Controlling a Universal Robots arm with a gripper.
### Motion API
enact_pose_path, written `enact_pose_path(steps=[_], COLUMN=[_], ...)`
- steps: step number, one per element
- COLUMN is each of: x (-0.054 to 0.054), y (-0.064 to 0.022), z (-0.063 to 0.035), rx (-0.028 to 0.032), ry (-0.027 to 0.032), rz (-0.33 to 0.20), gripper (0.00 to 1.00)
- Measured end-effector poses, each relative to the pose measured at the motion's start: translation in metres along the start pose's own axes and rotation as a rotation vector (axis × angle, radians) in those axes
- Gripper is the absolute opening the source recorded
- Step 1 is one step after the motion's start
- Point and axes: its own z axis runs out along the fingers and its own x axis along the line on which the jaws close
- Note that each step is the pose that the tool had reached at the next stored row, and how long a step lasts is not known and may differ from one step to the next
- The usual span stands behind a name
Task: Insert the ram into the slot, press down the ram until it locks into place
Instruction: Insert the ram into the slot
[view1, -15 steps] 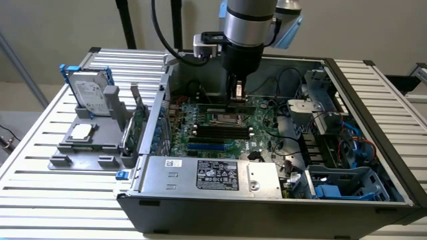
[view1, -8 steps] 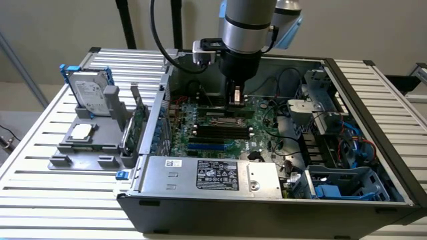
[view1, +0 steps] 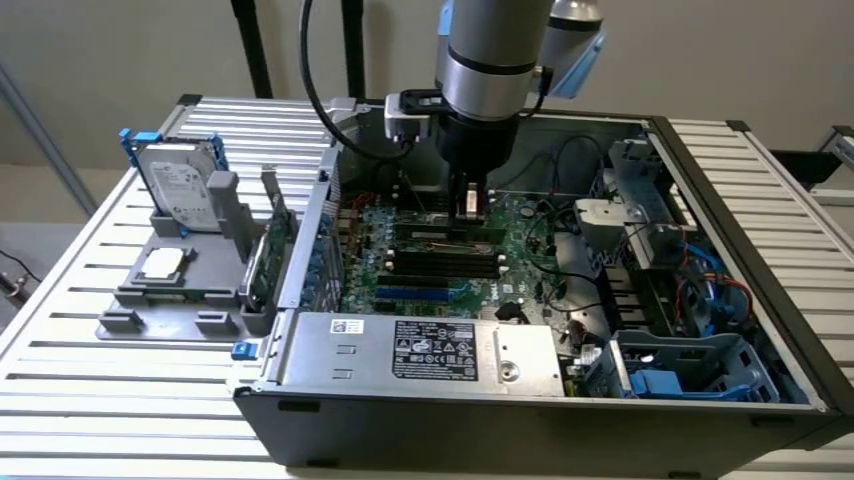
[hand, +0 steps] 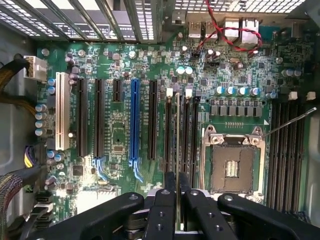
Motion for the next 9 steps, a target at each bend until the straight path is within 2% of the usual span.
enact_pose_path(steps=[4, 9], x=[0.000, 0.001], y=[0.0000, 0.0013], z=[0.0072, 0.0162], rx=[0.0048, 0.0158], ry=[0.0000, 0.0004], rz=[0.001, 0.004], gripper=[0.14, 0.14])
